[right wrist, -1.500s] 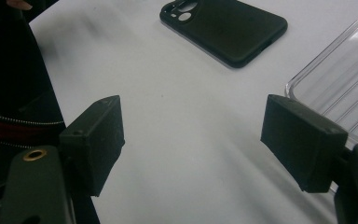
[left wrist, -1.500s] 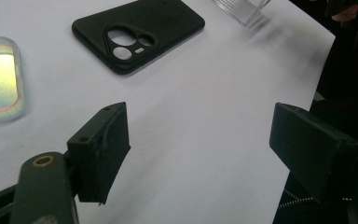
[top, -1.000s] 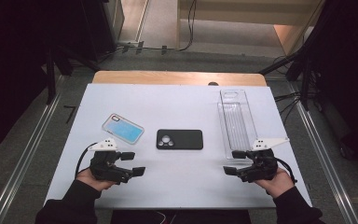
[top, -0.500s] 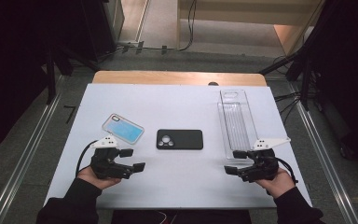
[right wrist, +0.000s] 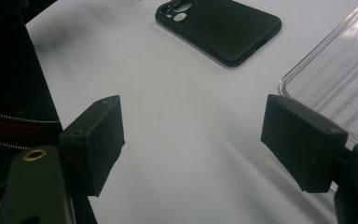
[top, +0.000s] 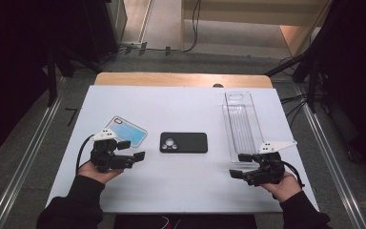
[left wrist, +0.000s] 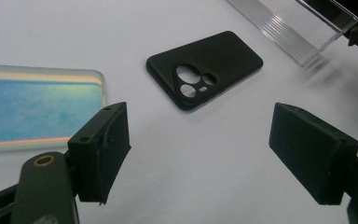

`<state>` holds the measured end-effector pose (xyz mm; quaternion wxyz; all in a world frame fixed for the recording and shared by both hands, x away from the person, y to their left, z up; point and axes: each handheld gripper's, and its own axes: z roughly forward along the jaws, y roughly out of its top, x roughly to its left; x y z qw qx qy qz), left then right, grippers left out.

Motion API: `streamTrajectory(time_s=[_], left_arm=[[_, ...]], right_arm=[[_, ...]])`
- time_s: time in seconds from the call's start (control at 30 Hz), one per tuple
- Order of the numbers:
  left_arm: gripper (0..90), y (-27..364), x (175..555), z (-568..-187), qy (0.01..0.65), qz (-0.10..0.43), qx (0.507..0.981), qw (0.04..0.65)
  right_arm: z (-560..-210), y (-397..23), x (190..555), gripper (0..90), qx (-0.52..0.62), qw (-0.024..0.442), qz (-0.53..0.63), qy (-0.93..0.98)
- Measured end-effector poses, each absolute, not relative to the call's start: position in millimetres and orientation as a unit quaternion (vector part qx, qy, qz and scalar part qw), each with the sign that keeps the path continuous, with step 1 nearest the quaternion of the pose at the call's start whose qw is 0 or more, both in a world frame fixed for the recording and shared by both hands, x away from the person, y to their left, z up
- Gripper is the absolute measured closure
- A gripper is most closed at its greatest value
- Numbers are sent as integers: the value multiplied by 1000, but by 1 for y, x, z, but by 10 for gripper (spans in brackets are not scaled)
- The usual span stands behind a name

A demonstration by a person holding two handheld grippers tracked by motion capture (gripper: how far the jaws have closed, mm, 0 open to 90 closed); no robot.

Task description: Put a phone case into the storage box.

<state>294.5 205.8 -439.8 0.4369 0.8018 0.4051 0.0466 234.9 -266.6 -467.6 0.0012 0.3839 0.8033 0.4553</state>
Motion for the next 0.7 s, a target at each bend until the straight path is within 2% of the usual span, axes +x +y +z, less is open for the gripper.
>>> streamTrajectory(time_s=[0.7], left_arm=[[223, 205, 340, -441, 433, 83, 792, 424]], right_arm=[[-467, -267, 236, 192, 386, 3, 455, 802]])
